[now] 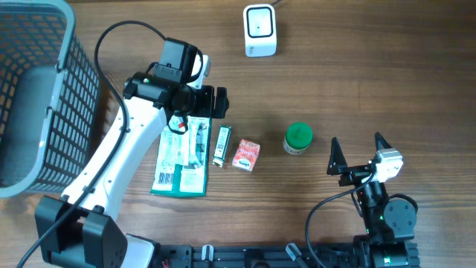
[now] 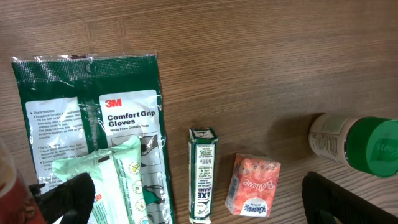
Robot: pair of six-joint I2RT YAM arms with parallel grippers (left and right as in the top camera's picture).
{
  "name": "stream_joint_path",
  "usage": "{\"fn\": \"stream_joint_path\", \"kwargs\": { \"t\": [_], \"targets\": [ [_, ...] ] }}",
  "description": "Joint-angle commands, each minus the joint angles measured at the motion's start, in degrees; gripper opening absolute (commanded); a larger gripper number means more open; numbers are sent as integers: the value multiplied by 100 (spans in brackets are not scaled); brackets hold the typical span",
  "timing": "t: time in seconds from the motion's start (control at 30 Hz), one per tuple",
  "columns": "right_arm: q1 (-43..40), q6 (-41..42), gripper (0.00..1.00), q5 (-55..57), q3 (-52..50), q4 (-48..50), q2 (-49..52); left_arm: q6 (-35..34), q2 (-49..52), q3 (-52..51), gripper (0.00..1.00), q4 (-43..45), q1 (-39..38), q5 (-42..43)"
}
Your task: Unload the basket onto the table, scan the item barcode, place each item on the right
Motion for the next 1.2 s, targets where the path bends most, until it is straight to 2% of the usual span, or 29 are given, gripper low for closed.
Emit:
{"fn": "stream_joint_path", "kwargs": {
  "t": [0.0,0.1,0.17,0.27,0.4,0.47,0.53,0.67,0.93,1.07,1.17],
  "targets": [
    [-35,-24,100,-7,-4,17,-46,4,20,50,100,17,24,92],
    [-35,-20,100,-17,-4,26,-46,4,20,50,100,17,24,92],
    [-33,63,100,-402,-4,70,-46,4,20,50,100,17,24,90],
    [-35,610,100,-643,-4,317,-46,4,20,50,100,17,24,92],
    [-35,1080,100,-1596,96,387,-26,4,20,50,100,17,24,92],
    [-35,1493,100,-1679,289,323,105,4,20,50,100,17,24,92],
    [-35,1550,100,-1683,511,295,323,4,20,50,100,17,24,92],
    [-35,1563,100,-1786,1322,105,1178,4,20,50,100,17,24,92],
    [-35,835,100,-2297,3453,-1453,3624,4,20,50,100,17,24,92],
    [-35,857,100,-3158,4603,-2111,4933,4,20,50,100,17,24,90],
    [-35,876,100,-3740,4975,-2216,5534,4,20,50,100,17,24,90]
  ]
}}
